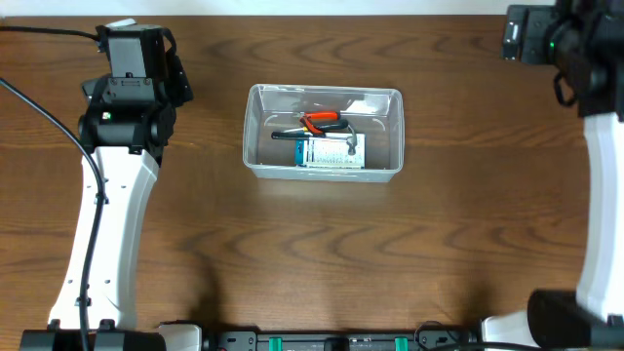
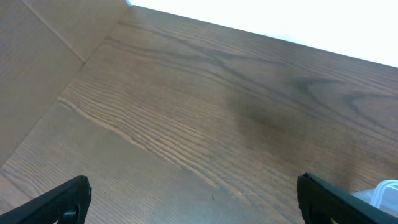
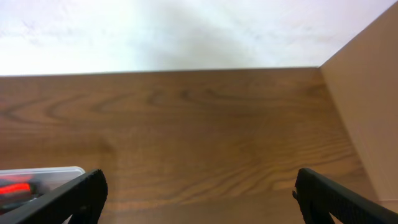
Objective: Pack container
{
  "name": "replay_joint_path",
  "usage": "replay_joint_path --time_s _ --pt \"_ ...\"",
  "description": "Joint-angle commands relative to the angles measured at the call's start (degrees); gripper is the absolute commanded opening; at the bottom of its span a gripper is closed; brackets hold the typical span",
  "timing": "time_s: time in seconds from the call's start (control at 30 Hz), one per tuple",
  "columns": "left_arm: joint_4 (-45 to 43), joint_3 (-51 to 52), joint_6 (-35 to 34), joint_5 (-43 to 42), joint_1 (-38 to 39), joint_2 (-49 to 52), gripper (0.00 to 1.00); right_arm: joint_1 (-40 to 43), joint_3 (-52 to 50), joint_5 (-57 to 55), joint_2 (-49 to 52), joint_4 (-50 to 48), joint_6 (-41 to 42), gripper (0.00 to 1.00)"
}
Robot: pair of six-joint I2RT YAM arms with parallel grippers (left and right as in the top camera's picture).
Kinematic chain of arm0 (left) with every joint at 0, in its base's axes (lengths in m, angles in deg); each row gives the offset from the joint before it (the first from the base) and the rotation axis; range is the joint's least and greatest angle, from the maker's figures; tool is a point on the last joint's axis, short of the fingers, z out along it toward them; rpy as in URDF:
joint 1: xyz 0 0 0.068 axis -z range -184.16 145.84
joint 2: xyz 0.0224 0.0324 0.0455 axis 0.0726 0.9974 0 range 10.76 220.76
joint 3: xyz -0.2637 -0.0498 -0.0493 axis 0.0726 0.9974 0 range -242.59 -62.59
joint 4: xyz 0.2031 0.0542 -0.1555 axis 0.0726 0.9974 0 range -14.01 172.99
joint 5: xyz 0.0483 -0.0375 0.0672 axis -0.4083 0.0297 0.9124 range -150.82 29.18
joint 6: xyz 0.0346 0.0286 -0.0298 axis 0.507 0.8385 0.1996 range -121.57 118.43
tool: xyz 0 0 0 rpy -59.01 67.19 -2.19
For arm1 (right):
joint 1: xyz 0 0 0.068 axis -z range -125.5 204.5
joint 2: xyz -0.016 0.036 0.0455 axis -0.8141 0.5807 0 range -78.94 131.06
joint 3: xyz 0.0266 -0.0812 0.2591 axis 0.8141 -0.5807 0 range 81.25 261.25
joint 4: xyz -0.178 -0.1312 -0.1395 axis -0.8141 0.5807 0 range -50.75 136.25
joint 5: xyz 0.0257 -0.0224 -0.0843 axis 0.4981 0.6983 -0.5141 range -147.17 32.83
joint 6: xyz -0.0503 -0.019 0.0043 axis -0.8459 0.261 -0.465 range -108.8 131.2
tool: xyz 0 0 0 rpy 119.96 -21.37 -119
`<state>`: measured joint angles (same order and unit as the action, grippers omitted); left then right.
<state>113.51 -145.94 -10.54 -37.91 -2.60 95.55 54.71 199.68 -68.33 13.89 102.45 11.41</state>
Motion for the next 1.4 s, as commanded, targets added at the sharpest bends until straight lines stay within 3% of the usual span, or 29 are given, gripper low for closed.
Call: replay_joint_path --time_s 0.0,0.2,0.33,0.57,0.77,1.07,1.37 --pt "0.1 -0.5 0.4 1.1 -0.3 0.2 0.98 0.1 0.3 -1.8 -9.3 -0.2 -0.5 0.99" --pt "0.1 -0.5 0.4 1.1 -0.3 0.2 0.98 0.1 -1.3 -1.9 -22.2 -1.0 -0.5 0.99" --pt "0.1 -0.5 0.4 1.1 -0.3 0.2 0.98 0.1 -10.0 -2.6 -33.7 -7.9 -0.7 0.99" --pt "0.1 -0.5 0.4 1.1 -0.3 0.2 0.98 0.1 -40.0 -2.5 -58.3 -26.6 -0.7 0.99" --pt "0.1 -0.5 0.4 1.1 -0.3 0.2 0.98 0.2 -65.5 -0.8 -75.6 -33.0 -0.6 0.99" --pt "0.1 -0.5 0.4 1.1 -0.3 0.2 0.98 0.1 -93.0 4.7 -86.6 -44.7 -0.5 0.99" --pt "0.1 -0.5 0.4 1.1 -0.3 0.2 0.98 0.1 -108.0 8.4 -92.6 -54.2 0.2 0.99"
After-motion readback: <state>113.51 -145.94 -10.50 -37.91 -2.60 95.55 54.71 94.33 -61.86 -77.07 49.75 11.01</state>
